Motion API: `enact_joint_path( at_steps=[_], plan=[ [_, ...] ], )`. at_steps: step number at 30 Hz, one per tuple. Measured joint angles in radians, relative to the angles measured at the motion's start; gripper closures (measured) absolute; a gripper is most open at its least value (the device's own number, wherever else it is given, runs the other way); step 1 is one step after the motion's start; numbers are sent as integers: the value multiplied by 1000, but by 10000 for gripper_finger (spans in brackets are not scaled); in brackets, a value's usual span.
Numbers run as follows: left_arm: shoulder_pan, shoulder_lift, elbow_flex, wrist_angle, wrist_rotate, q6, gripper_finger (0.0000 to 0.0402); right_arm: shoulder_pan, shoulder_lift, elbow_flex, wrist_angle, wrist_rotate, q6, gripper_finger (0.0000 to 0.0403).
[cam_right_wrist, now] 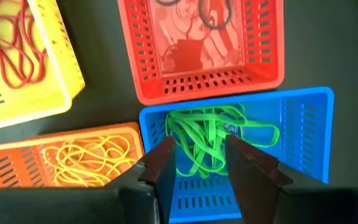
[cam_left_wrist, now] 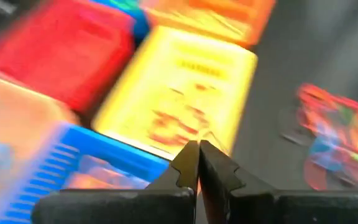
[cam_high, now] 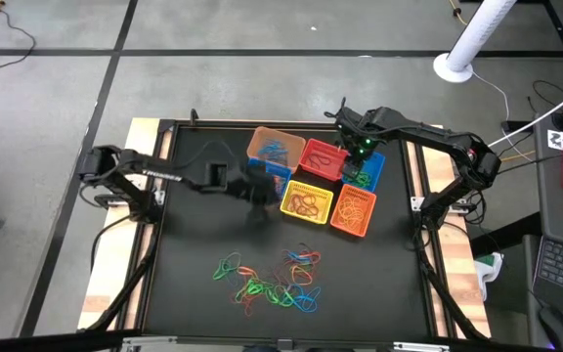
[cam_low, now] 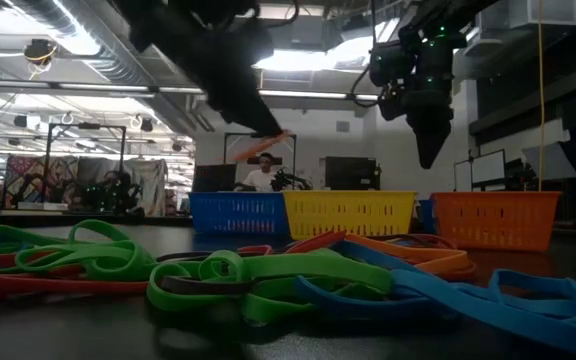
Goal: Sort rubber bands into baskets
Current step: Put the orange rubber band into the left blue basket
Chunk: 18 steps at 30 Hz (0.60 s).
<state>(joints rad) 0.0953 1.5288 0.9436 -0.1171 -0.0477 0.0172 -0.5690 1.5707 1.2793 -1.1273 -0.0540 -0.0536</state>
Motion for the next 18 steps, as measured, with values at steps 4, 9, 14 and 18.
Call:
enact_joint_path(
  at_steps=[4, 9, 14, 18],
  plan=[
    [123, 0, 0, 129, -42, 82, 395, 0, 0, 0, 14, 0, 0, 265],
    [259, 0, 0, 232, -68, 167, 386, 0, 0, 0, 15, 0, 0, 265],
    [353, 0, 0, 233, -70, 156, 385, 0, 0, 0, 15, 0, 0, 265],
    [380, 0, 0, 232, -70, 142, 385, 0, 0, 0, 15, 0, 0, 265]
  ],
)
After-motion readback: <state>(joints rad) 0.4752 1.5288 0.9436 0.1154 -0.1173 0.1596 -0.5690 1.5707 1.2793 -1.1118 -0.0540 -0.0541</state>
